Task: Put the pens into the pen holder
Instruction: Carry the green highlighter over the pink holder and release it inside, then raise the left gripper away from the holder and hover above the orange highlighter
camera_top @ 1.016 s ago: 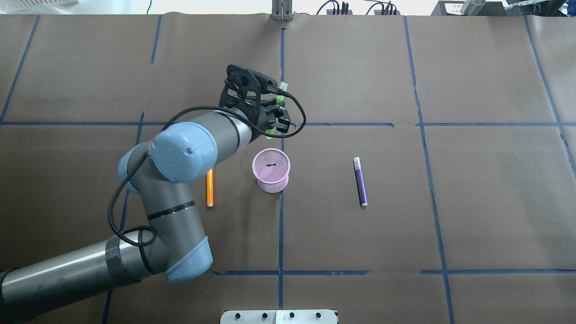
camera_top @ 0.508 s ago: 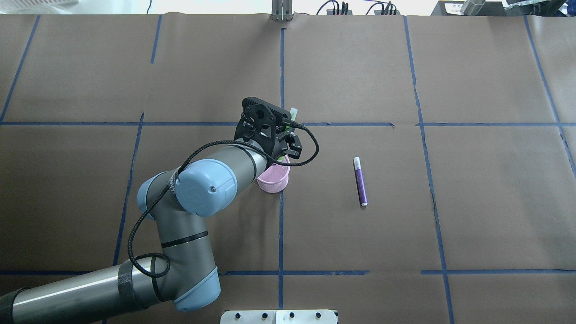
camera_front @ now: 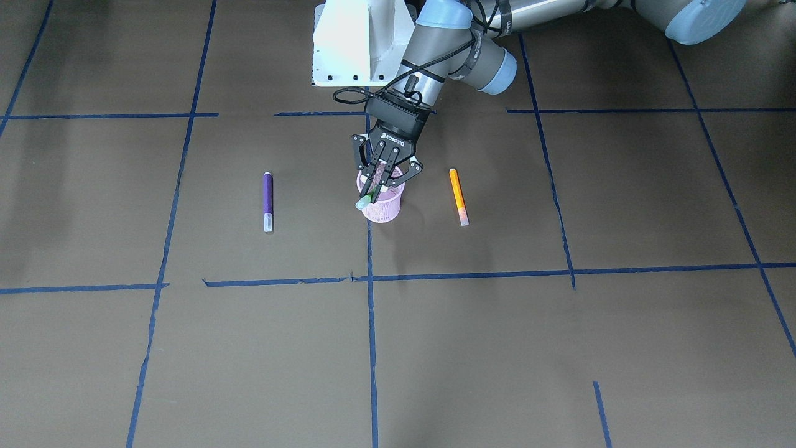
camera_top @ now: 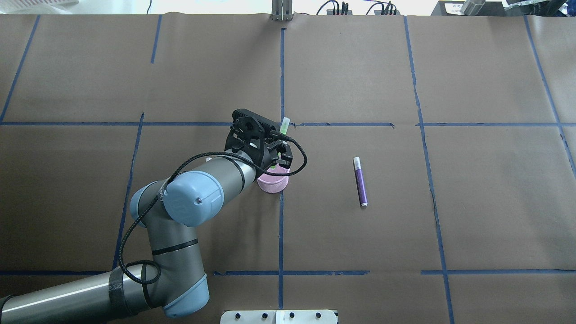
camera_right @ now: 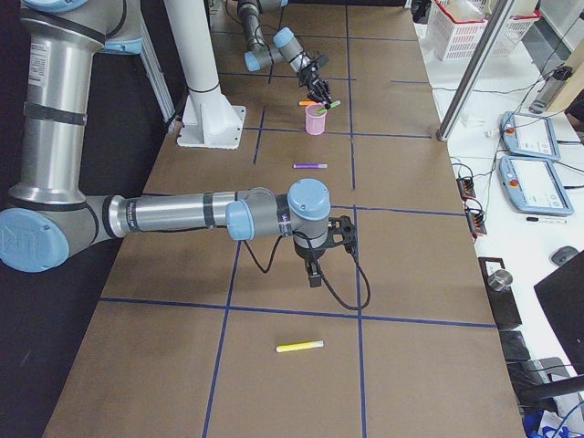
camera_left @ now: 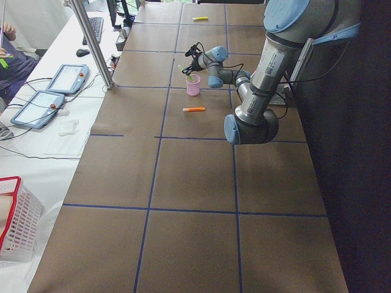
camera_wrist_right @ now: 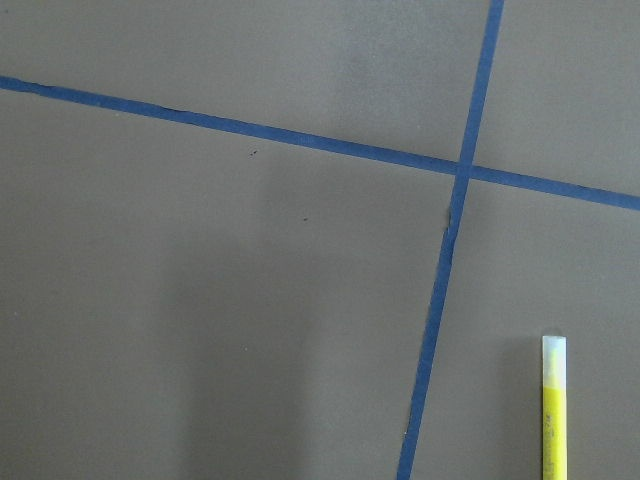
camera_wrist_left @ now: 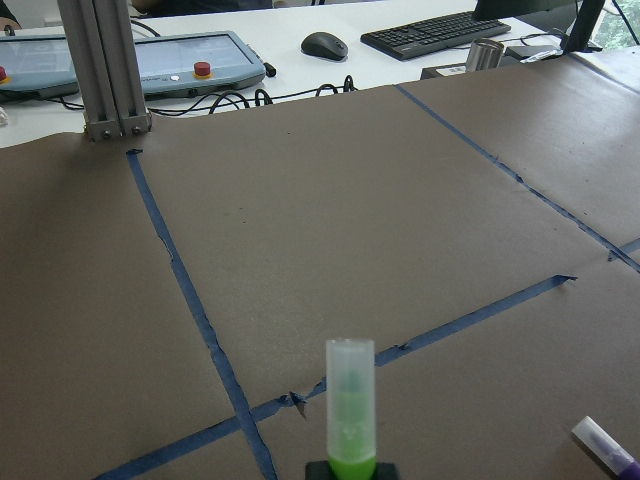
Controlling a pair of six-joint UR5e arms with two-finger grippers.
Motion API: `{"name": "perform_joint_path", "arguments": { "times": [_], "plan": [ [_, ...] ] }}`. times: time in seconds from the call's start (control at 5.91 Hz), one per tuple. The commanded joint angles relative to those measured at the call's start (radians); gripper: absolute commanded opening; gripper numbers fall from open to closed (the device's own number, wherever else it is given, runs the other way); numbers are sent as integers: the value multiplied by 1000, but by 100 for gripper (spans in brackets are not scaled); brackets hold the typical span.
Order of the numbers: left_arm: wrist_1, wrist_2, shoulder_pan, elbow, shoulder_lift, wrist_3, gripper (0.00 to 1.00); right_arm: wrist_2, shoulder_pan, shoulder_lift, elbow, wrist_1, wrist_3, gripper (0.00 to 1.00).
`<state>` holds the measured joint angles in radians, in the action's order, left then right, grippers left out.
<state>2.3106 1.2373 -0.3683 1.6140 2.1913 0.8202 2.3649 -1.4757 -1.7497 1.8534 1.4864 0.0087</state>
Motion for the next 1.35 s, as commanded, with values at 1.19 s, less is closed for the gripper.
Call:
{"name": "perform_joint_path", "arguments": {
  "times": [1.19],
  "plan": [
    [-800,693,-333,195,-5,-7,100,-1,0,-7,-46,0,-12,100]
  ]
}}
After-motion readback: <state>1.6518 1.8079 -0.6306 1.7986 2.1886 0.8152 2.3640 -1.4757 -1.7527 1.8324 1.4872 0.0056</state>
